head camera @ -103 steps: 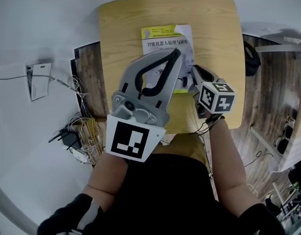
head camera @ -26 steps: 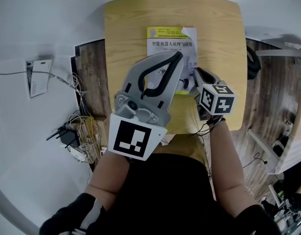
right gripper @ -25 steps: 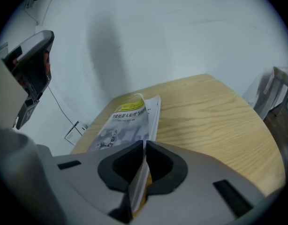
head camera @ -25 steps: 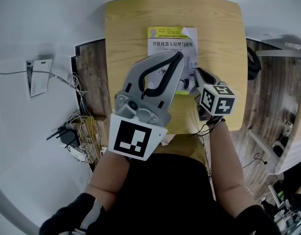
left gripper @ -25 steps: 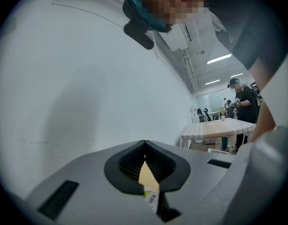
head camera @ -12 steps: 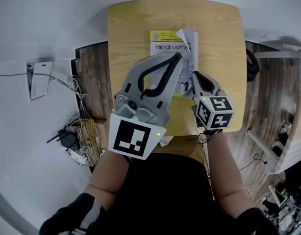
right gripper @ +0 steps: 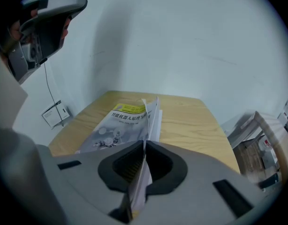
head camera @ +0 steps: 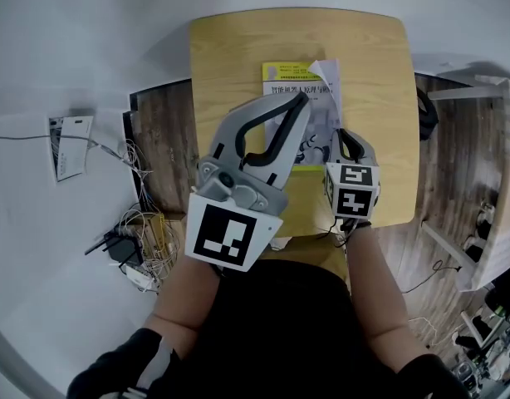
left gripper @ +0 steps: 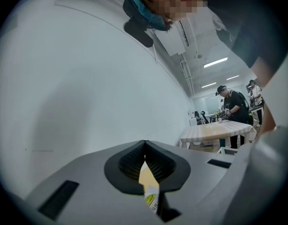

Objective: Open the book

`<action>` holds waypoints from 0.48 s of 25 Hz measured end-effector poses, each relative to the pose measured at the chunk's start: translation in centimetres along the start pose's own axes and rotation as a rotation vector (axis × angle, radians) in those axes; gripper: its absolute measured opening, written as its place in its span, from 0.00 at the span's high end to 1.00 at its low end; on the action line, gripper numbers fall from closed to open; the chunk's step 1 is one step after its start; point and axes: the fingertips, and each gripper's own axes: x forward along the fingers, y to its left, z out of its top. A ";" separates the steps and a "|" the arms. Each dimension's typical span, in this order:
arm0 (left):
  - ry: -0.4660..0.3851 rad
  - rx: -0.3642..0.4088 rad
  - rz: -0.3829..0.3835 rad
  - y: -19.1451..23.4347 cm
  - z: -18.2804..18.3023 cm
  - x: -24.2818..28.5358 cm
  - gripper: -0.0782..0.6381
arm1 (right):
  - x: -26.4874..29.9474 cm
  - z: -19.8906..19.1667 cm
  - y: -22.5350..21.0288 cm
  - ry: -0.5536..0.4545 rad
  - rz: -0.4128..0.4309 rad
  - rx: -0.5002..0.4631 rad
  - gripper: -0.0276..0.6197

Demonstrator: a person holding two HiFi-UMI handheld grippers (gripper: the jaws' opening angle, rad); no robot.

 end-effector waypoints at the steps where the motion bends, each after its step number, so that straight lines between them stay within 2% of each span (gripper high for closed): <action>1: -0.002 0.002 -0.006 0.2 0.1 0.0 0.88 | 0.0 -0.1 0.0 0.004 -0.016 0.007 0.90; 5: -0.012 0.004 -0.033 0.6 0.5 -0.4 0.88 | -0.3 0.0 0.3 0.001 -0.050 0.039 0.90; 12: -0.030 0.002 -0.085 0.7 0.8 -0.5 0.88 | -0.2 0.0 0.9 -0.002 -0.023 0.137 0.90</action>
